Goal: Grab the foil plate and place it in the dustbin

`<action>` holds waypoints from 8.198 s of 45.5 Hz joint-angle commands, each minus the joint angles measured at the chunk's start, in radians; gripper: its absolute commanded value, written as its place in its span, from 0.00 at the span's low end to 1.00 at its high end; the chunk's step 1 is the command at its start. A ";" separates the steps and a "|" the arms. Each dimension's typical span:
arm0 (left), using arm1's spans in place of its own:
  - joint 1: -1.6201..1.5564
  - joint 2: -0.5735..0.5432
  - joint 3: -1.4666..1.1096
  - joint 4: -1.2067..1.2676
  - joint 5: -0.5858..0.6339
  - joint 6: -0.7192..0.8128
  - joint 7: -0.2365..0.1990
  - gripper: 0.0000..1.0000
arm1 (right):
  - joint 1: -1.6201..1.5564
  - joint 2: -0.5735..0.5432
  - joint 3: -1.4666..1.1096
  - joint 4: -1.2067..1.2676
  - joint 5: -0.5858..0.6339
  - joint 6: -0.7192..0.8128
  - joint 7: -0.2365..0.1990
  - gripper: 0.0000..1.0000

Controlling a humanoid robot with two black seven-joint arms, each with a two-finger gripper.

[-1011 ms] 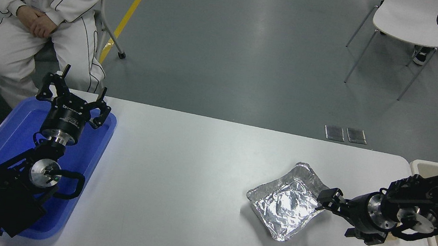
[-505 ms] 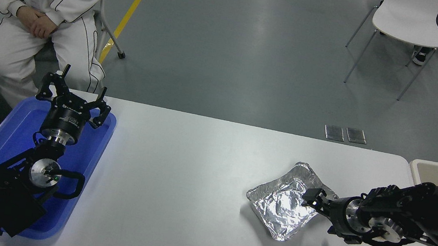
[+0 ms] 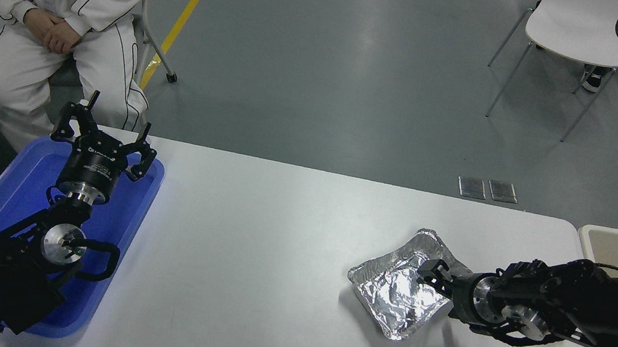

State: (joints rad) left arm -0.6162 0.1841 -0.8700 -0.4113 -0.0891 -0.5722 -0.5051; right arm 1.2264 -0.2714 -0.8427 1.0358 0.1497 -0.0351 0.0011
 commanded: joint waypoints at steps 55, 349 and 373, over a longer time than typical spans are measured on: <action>-0.001 0.000 0.000 0.000 0.000 0.000 0.000 1.00 | 0.211 -0.236 -0.001 0.231 -0.255 0.357 -0.006 0.00; -0.001 0.000 0.000 0.000 0.000 0.000 -0.001 1.00 | -0.118 -0.646 0.050 -0.047 -0.443 -0.123 -0.124 1.00; -0.001 -0.002 0.000 0.000 0.000 0.000 -0.001 1.00 | 0.376 -0.611 -0.259 0.086 -0.458 0.590 -0.125 1.00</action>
State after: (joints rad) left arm -0.6166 0.1837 -0.8698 -0.4111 -0.0890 -0.5722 -0.5062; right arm 1.4221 -0.8967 -1.0132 1.0812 -0.2923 0.2085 -0.1239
